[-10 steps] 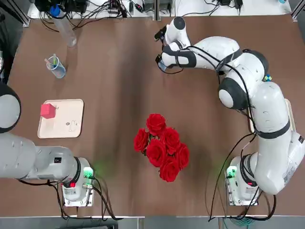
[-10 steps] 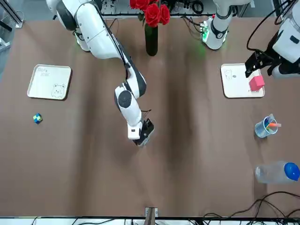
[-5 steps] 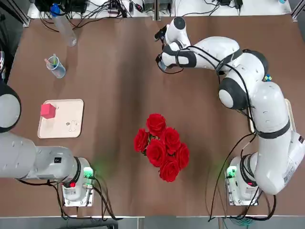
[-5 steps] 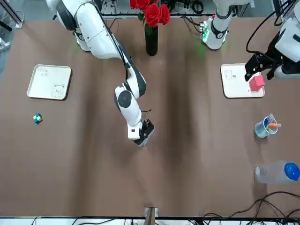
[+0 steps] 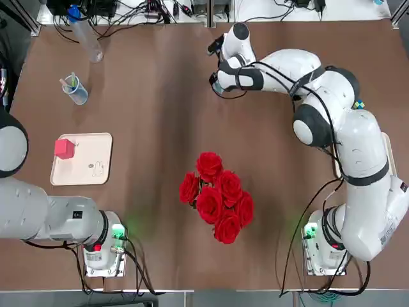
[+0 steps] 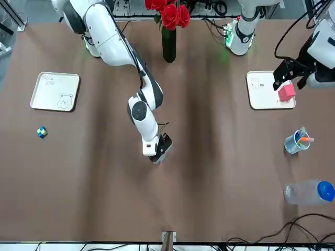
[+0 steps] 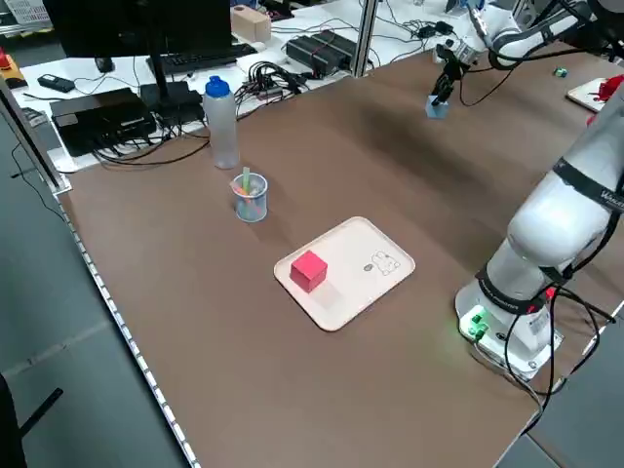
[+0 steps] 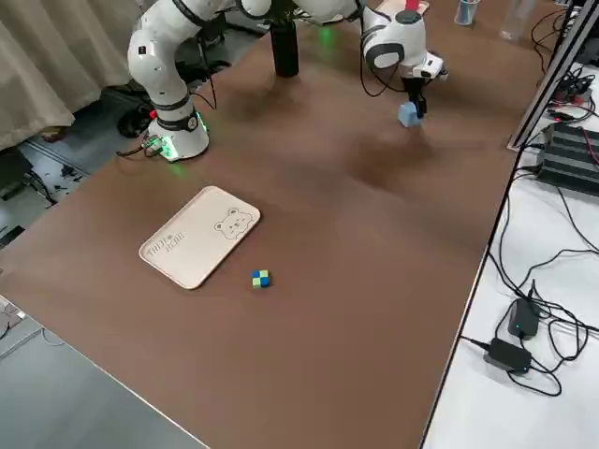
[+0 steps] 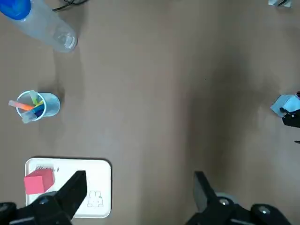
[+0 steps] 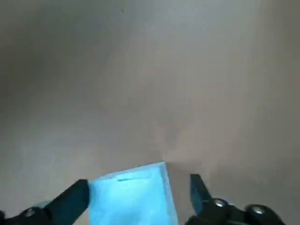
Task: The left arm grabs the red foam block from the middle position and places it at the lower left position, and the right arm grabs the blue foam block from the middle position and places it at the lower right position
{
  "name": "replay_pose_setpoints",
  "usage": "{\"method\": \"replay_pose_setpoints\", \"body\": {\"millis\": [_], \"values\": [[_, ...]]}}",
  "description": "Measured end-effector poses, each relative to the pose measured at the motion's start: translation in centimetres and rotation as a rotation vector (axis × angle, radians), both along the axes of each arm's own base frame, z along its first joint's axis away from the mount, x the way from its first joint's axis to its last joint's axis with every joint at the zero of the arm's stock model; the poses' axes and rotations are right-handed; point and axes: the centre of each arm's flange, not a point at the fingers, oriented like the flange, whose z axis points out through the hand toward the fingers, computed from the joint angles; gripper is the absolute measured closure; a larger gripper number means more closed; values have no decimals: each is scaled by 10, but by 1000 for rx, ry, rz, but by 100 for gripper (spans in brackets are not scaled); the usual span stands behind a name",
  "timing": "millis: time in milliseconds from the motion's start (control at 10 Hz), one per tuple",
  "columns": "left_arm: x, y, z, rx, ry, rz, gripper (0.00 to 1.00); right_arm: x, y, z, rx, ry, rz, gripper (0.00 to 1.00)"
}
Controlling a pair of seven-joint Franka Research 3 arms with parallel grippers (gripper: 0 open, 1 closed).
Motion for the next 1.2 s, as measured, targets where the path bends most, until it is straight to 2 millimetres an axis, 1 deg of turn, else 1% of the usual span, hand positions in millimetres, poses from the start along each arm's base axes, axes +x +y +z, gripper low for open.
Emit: {"method": "replay_pose_setpoints", "body": {"millis": [200, 600, 900, 1200], "values": [[0, 0, 0, -1, -5, 0, 0, 2, -3, -1, -1, 0, -4, 0], [1, 0, 1, -4, -5, 3, 0, 0, 0, -1, 0, 2, 0, 0], [0, -2, 1, -15, -5, 7, 0, -3, 2, -9, -7, 10, 4, 0], [0, -2, 1, -20, -4, 10, 0, -3, 1, -10, -8, 10, 4, 12]]}}
